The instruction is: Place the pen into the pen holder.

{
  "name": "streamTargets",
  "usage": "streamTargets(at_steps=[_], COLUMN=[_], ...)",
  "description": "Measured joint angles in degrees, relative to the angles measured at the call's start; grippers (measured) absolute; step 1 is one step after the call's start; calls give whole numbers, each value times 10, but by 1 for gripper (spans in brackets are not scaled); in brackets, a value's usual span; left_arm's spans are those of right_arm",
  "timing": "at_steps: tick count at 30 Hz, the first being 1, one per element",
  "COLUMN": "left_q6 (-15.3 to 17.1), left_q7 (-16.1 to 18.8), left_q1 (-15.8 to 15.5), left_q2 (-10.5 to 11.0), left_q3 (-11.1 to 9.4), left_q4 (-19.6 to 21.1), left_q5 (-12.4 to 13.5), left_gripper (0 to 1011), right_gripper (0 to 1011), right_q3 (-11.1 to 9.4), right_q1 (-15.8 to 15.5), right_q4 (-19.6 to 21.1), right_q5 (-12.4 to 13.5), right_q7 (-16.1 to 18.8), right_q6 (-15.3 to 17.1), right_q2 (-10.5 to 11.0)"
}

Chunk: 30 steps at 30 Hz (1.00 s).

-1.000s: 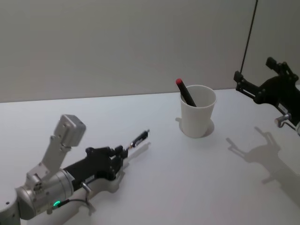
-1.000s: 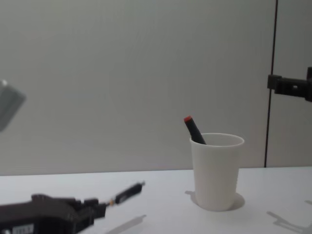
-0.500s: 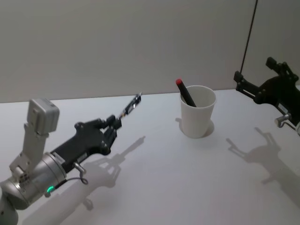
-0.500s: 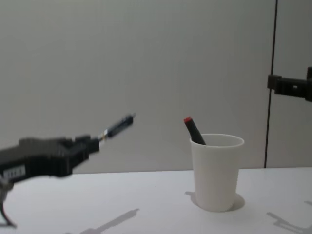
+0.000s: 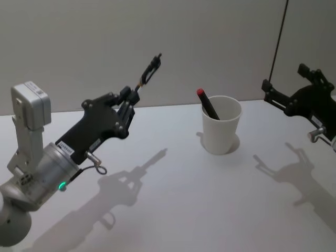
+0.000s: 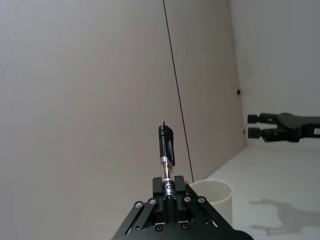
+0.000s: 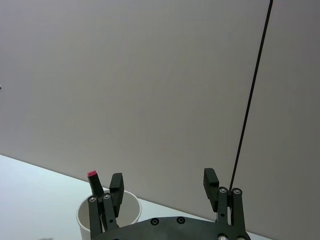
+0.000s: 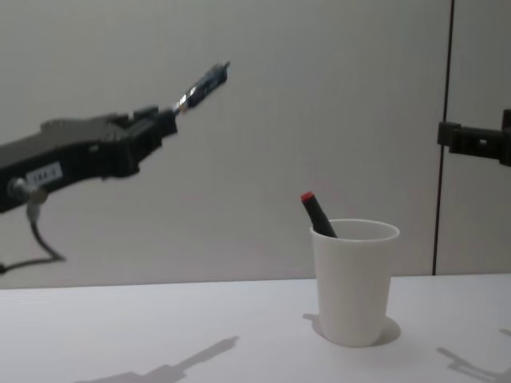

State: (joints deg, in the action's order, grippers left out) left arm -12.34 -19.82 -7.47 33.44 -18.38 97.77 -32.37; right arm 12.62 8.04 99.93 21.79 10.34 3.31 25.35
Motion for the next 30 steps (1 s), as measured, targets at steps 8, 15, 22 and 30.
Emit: streamTargets(at_steps=[8, 15, 22, 30], left_q6=[-21, -30, -36, -39], left_q7=[0, 0, 0, -1], left_q1=[-14, -20, -23, -26], left_q2=[-14, -20, -24, -26], left_q3=[1, 2, 2, 2], left_q4=[3, 4, 5, 5], left_q5=[4, 5, 6, 7], left_gripper=[129, 129, 129, 129], right_gripper=[1002, 1002, 1002, 1002], right_q3=[4, 11, 19, 28], right_q1=[8, 22, 41, 61], right_q4=[-6, -15, -28, -43], right_q5=[11, 33, 66, 103], right_q7=[20, 53, 98, 146], right_q6=[1, 2, 1, -1], right_q2=[-9, -24, -44, -65])
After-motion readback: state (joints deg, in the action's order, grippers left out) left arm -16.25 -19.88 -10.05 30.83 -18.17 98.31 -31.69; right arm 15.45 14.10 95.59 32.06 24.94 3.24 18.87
